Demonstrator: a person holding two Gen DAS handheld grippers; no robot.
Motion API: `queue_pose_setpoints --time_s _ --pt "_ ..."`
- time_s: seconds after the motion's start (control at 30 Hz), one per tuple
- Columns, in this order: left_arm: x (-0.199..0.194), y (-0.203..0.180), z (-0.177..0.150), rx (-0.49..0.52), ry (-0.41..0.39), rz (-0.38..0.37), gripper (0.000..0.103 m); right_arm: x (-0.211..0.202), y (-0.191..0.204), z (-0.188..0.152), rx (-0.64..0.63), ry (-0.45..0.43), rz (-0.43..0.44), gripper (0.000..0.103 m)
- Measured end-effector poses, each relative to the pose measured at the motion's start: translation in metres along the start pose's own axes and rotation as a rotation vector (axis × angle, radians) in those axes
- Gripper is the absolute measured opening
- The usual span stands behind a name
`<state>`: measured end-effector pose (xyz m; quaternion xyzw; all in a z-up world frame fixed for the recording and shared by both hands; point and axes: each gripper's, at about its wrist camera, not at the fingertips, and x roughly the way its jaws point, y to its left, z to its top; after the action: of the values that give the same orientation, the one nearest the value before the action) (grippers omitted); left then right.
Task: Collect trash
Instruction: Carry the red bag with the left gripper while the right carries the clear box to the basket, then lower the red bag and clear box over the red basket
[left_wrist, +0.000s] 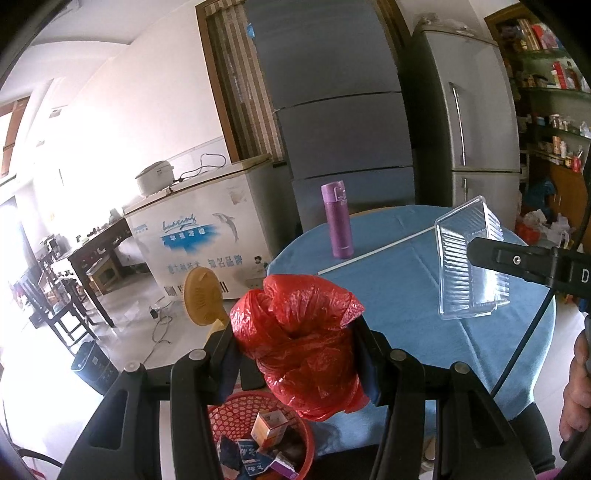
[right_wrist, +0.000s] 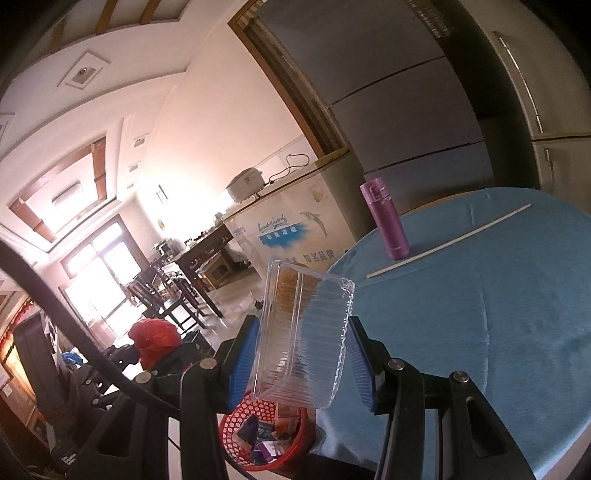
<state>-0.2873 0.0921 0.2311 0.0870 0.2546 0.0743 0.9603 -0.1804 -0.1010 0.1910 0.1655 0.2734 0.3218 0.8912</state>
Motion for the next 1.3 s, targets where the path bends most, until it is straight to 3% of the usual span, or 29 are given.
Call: queue_pose_setpoints --time_s 1.3 --pt "0.029 0.053 -0.036 -0.096 0.091 0.085 0.055 0.077 0.053 -0.039 -0.064 0.210 0.067 0.051"
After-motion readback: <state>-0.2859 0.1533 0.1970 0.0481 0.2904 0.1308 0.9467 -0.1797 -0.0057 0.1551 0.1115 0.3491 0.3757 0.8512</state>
